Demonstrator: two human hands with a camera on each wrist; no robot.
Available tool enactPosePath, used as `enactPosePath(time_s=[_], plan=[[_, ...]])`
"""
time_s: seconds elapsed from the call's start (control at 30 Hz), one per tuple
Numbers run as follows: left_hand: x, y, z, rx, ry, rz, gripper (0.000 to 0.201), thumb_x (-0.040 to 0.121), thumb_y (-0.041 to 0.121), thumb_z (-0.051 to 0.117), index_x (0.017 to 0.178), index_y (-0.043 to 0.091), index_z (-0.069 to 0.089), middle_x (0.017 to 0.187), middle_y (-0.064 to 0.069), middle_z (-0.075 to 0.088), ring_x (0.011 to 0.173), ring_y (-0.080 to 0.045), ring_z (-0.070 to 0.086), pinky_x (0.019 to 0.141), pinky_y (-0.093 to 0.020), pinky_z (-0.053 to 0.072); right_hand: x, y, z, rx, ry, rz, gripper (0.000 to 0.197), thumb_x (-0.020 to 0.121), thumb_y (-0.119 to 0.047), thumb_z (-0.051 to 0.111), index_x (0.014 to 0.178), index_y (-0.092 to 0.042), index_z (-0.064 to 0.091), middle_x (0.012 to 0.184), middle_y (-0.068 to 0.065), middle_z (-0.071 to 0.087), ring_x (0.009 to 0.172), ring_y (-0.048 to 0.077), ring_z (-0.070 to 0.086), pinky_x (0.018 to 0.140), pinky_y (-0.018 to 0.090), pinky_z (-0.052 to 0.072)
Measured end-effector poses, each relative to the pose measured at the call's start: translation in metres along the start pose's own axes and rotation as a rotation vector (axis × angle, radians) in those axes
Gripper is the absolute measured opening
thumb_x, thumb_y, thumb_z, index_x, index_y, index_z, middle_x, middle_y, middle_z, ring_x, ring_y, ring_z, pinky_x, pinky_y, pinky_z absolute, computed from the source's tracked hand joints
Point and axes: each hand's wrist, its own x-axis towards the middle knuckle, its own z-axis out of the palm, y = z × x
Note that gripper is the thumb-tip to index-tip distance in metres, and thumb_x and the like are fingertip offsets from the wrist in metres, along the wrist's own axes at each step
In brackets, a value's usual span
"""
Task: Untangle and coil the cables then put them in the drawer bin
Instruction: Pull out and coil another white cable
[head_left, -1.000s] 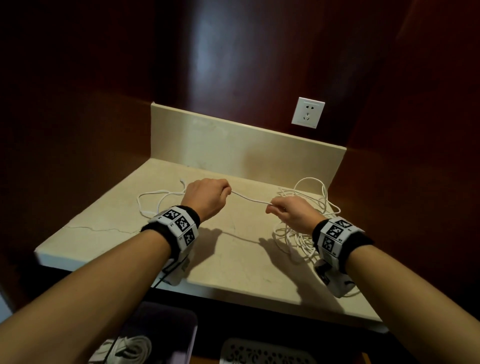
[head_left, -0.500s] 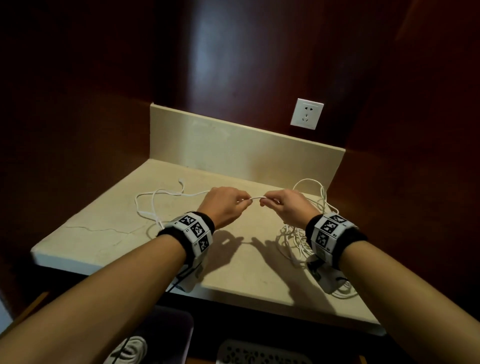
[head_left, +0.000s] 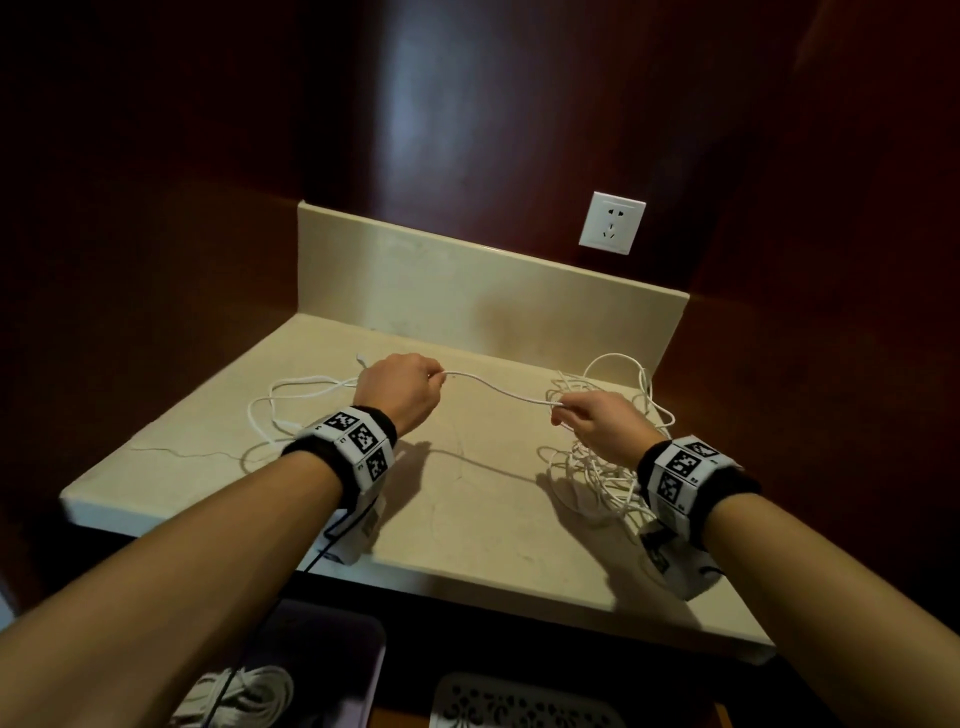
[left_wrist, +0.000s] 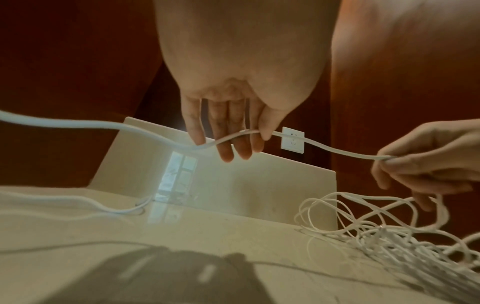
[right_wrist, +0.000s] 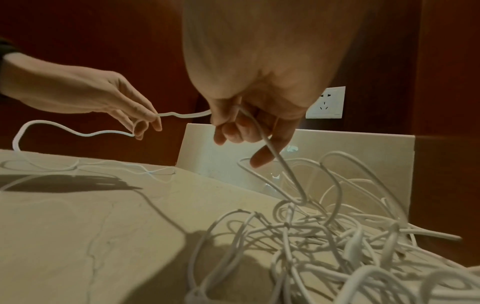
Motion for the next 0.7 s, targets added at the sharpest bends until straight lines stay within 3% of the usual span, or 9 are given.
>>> enactPosePath(time_s=[0.17,0.23,0.33,0.4,0.5,0.63,0.7], plan=[[-0.008,0.022,0.008,-0.085,-0.053,0.122,0.033,0.092,0.023,0.049,0.120,0.031,0.065,0.119,0.001,0.068,0.109,-0.023,0.061,0.089,-0.034,0.046,0.003,-0.017,-0.002,0.029,0.039,-0.050,0.021,0.100,-0.022,0.050,0.101,-0.016,0.071,0.072,-0.020,0.050,0.059,-0.006,0.039,0.053,0.011,0.028],[-0.010,0.031,0.010,-0.101,-0.084,0.199,0.029,0.092,0.029,0.053,0.118,0.032,0.067,0.116,0.004,0.069,0.108,-0.019,0.061,0.090,-0.034,0.047,0.004,-0.024,-0.003,0.013,0.038,-0.058,0.022,0.100,-0.023,0.050,0.104,-0.017,0.071,0.072,-0.018,0.052,0.061,-0.002,0.042,0.054,0.014,0.027],[-0.010,0.036,0.011,-0.070,-0.108,0.243,0.027,0.094,0.036,0.054,0.117,0.033,0.068,0.114,0.004,0.069,0.109,-0.019,0.059,0.088,-0.032,0.046,0.005,-0.029,-0.003,0.005,0.027,-0.044,0.023,0.099,-0.026,0.050,0.106,-0.020,0.071,0.087,-0.003,0.066,0.076,0.013,0.051,0.064,0.029,0.031],[-0.009,0.034,0.011,-0.036,-0.084,0.237,0.026,0.096,0.038,0.052,0.115,0.032,0.069,0.114,0.003,0.069,0.108,-0.020,0.059,0.085,-0.032,0.045,0.005,-0.030,0.000,0.006,0.022,-0.043,0.023,0.099,-0.030,0.052,0.102,-0.019,0.072,0.089,0.002,0.069,0.080,0.019,0.055,0.067,0.032,0.036],[-0.007,0.024,0.011,-0.003,-0.045,0.185,0.028,0.097,0.039,0.050,0.114,0.030,0.070,0.115,0.003,0.068,0.107,-0.021,0.059,0.083,-0.032,0.045,0.002,-0.031,0.002,0.003,0.013,-0.030,0.033,0.097,-0.038,0.054,0.089,-0.010,0.070,0.078,0.008,0.064,0.074,0.022,0.054,0.064,0.034,0.035],[-0.007,0.007,0.006,-0.012,0.008,0.061,0.027,0.097,0.037,0.050,0.113,0.029,0.071,0.115,0.003,0.070,0.108,-0.023,0.061,0.084,-0.033,0.046,-0.008,-0.033,-0.001,0.104,0.080,0.027,0.029,0.098,-0.037,0.051,0.089,-0.018,0.071,0.072,-0.007,0.061,0.065,0.006,0.049,0.059,0.025,0.033],[-0.010,0.006,0.005,-0.020,0.018,0.023,0.027,0.096,0.034,0.051,0.113,0.029,0.071,0.115,0.002,0.070,0.107,-0.025,0.061,0.085,-0.034,0.046,-0.012,-0.039,0.002,0.180,0.126,0.054,0.026,0.098,-0.034,0.051,0.089,-0.022,0.072,0.075,-0.006,0.063,0.065,0.005,0.049,0.060,0.025,0.034]])
